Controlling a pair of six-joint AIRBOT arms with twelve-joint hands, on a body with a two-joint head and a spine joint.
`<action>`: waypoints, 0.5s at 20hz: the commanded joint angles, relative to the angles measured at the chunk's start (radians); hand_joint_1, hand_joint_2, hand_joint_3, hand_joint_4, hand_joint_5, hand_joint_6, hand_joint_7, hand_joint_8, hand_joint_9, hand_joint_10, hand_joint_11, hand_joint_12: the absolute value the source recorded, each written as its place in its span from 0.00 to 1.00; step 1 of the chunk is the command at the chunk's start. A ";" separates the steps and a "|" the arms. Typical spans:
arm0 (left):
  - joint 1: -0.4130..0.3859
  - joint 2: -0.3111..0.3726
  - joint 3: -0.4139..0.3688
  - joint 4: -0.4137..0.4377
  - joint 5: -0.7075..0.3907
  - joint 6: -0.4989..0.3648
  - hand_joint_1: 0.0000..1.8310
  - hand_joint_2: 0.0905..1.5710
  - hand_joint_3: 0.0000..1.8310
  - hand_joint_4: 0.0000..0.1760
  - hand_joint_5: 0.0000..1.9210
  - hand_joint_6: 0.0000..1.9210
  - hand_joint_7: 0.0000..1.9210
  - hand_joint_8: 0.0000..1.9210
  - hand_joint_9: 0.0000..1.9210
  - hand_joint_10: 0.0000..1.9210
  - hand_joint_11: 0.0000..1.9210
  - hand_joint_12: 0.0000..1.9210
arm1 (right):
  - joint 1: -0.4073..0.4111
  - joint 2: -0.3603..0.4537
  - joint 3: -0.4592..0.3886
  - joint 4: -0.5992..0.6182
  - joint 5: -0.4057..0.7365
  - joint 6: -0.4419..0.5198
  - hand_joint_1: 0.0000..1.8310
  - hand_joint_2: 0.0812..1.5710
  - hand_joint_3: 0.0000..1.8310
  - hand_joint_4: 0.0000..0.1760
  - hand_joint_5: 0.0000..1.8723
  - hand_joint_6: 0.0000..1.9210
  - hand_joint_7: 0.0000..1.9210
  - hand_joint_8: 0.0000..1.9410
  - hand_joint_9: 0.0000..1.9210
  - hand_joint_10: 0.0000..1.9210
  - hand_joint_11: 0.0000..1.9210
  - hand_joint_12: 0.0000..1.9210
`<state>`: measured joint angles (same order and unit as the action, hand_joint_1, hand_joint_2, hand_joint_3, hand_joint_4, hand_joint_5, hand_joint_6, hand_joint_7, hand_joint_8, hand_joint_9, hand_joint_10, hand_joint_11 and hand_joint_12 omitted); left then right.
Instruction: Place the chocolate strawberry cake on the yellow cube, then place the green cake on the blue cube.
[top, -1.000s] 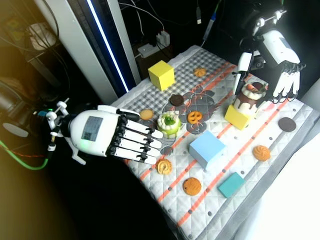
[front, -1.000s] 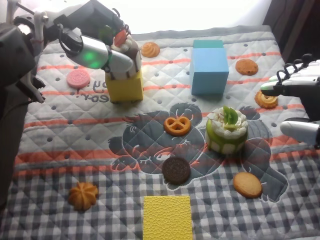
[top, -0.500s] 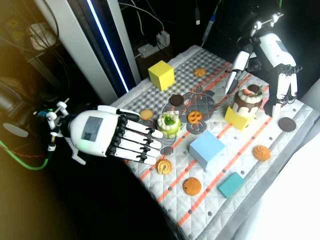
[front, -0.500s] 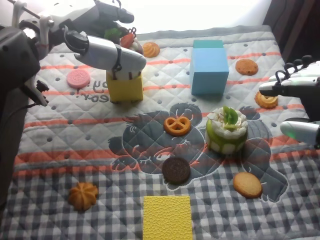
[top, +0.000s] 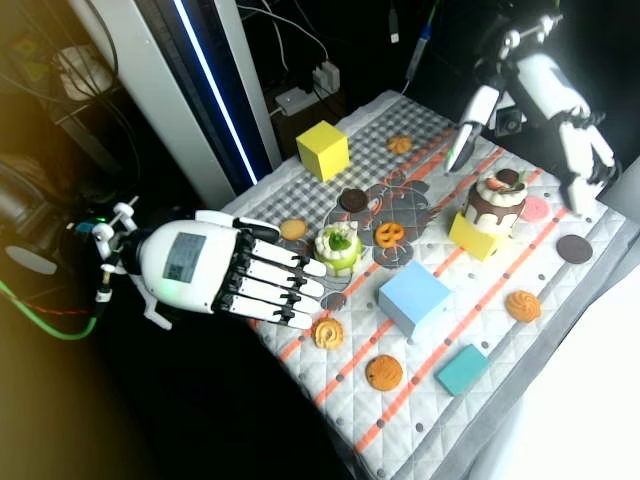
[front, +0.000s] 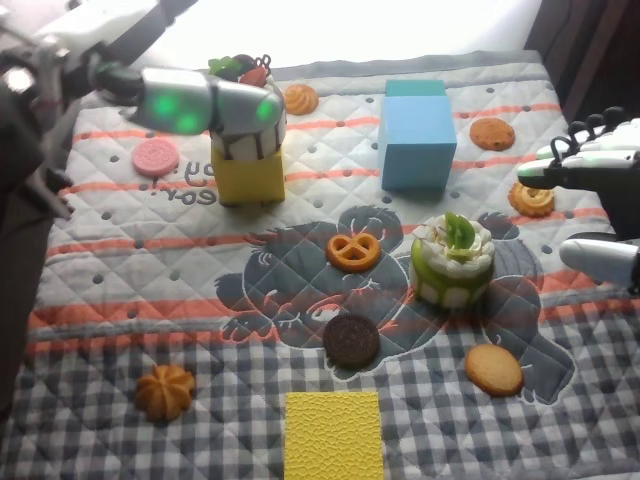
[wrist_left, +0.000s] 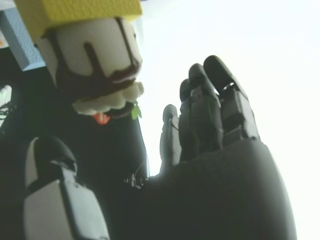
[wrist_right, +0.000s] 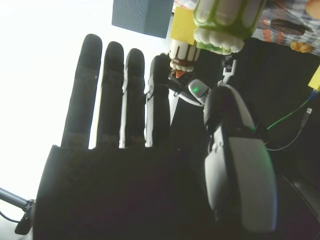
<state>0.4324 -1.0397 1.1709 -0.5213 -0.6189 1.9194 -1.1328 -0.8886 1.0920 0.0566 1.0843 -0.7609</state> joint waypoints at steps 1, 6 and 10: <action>0.020 0.031 -0.020 0.033 -0.176 -0.035 0.33 0.47 0.00 1.00 0.00 0.00 0.00 0.00 0.01 0.00 0.00 0.19 | 0.017 -0.001 -0.003 0.016 0.136 0.005 0.15 0.79 0.00 0.02 0.28 0.00 0.26 0.00 0.25 0.00 0.23 0.09; 0.266 0.170 -0.183 0.084 -0.489 -0.321 0.36 0.47 0.00 0.89 0.00 0.00 0.00 0.00 0.00 0.00 0.00 0.00 | 0.054 -0.016 -0.004 -0.013 0.153 0.005 0.27 0.75 0.00 0.12 0.25 0.00 0.22 0.00 0.23 0.00 0.21 0.08; 0.432 0.238 -0.299 0.122 -0.672 -0.391 0.41 0.47 0.00 0.95 0.00 0.00 0.00 0.00 0.00 0.00 0.00 0.00 | 0.105 -0.047 0.012 -0.063 0.107 0.012 0.31 0.68 0.01 0.59 0.19 0.00 0.15 0.00 0.16 0.00 0.04 0.31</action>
<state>0.8818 -0.8051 0.8597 -0.4274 -1.1416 1.5375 -1.0321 -0.9390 1.1046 -0.0284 1.0752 -0.7547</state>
